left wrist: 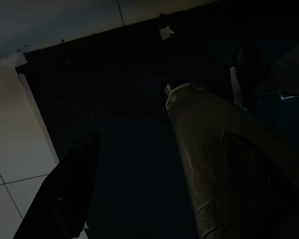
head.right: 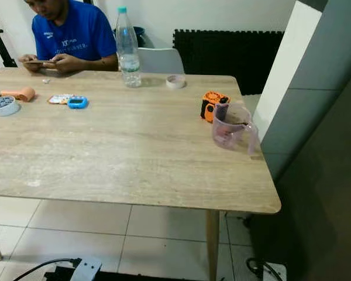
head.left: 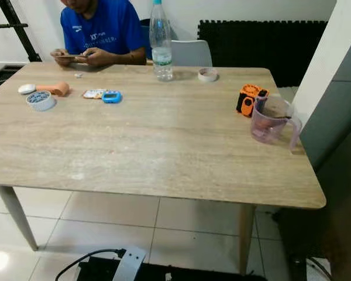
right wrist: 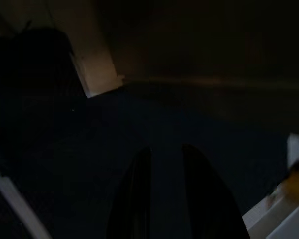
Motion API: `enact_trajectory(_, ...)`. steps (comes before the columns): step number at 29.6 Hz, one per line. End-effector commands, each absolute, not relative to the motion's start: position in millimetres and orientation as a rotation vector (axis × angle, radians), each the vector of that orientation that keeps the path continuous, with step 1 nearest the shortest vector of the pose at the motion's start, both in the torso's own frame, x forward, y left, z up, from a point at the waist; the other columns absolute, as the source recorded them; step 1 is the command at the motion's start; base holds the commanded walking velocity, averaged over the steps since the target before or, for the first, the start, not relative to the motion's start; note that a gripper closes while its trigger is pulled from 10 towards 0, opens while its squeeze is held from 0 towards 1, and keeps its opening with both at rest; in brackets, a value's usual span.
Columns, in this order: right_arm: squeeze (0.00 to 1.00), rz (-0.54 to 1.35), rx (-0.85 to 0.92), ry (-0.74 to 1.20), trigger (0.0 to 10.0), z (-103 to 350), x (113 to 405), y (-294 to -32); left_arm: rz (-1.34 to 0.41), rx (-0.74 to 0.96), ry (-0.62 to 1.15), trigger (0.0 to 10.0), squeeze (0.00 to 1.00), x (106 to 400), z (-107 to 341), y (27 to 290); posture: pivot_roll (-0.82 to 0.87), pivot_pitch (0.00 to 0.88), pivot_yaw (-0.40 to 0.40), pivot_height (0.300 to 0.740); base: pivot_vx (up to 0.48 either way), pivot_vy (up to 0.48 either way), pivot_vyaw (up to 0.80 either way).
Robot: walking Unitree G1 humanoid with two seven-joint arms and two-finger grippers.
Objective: Restocking fridge
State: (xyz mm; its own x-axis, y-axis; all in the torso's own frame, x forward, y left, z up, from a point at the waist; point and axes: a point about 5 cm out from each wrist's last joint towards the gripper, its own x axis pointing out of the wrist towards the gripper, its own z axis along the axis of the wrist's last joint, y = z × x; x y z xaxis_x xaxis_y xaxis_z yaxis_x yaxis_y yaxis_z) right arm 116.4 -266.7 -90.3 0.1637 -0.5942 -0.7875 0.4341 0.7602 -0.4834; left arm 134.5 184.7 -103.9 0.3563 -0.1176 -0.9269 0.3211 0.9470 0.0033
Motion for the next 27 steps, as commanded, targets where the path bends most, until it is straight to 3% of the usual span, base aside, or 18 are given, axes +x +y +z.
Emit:
enact_trajectory(1, 0.0, -0.808, -0.103, 1.157, 10.0, -89.6, 117.0, -266.3, -0.284, 0.202, 1.185, 10.0, 0.0, 131.7, -104.7, 185.9, -0.02, 0.0, 0.009, 0.74, 0.0, 0.0, 0.0)
enact_trajectory(7, 0.0, -0.908, -0.03, 1.057, 10.0, -87.6, 117.9, -266.2, -0.287, 0.205, 1.185, 10.0, 0.0, 131.6, -104.7, 186.0, -0.02, 0.0, 0.009, 0.74, 0.0, 0.0, 0.0)
enact_trajectory(9, 0.0, -0.922, -0.105, 0.972, 10.0, -42.5, 144.8, -349.1, -0.288, 0.205, 1.185, 10.0, 0.0, 131.6, -104.7, 186.3, -0.02, 0.0, 0.013, 0.74, 0.0, 0.0, 0.0)
enact_trajectory(10, 0.0, -0.891, -0.107, 0.968, 10.0, -26.7, 153.2, -369.0, -0.288, 0.205, 1.185, 10.0, 0.0, 131.6, -104.7, 186.3, -0.02, 0.0, 0.013, 0.74, 0.0, 0.0, 0.0)
enact_trajectory(11, 0.0, -0.782, -0.108, 1.013, 10.0, -23.7, 158.0, -371.3, -0.288, 0.204, 1.185, 10.0, 0.0, 131.7, -104.6, 186.4, -0.02, 0.0, 0.014, 0.74, 0.0, 0.0, 0.0)
enact_trajectory(13, 0.0, -0.782, -0.108, 1.013, 10.0, -23.7, 158.0, -371.3, -0.288, 0.204, 1.185, 10.0, 0.0, 131.7, -104.6, 186.4, -0.02, 0.0, 0.014, 0.74, 0.0, 0.0, 0.0)
enact_trajectory(14, 0.0, -0.624, -0.095, 1.116, 10.0, -36.2, 154.3, -356.1, -0.288, 0.204, 1.185, 10.0, 0.0, 131.7, -104.6, 186.5, -0.02, 0.0, 0.014, 0.74, 0.0, 0.0, 0.0)
enact_trajectory(15, 0.0, -0.624, -0.095, 1.116, 10.0, -36.2, 154.3, -356.1, -0.288, 0.204, 1.185, 10.0, 0.0, 131.7, -104.6, 186.5, -0.02, 0.0, 0.014, 0.74, 0.0, 0.0, 0.0)
enact_trajectory(20, 0.0, -0.477, -0.163, 1.276, 10.0, -56.7, 123.8, -342.2, -0.289, 0.202, 1.185, 10.0, 0.0, 131.6, -104.6, 186.4, -0.02, 0.0, 0.014, 0.74, 0.0, 0.0, 0.0)
enact_trajectory(24, 0.0, -0.41, -0.15, 1.302, 10.0, -62.2, 119.0, -335.1, -0.29, 0.202, 1.185, 10.0, 0.0, 131.6, -104.6, 186.4, -0.02, 0.0, 0.014, 0.74, 0.0, 0.0, 0.0)
enact_trajectory(27, 0.0, -0.482, -0.076, 1.207, 10.0, -58.3, 124.9, -339.4, -0.288, 0.204, 1.185, 10.0, 0.0, 131.7, -104.6, 186.8, -0.02, 0.0, 0.015, 0.74, 0.0, 0.0, 0.0)
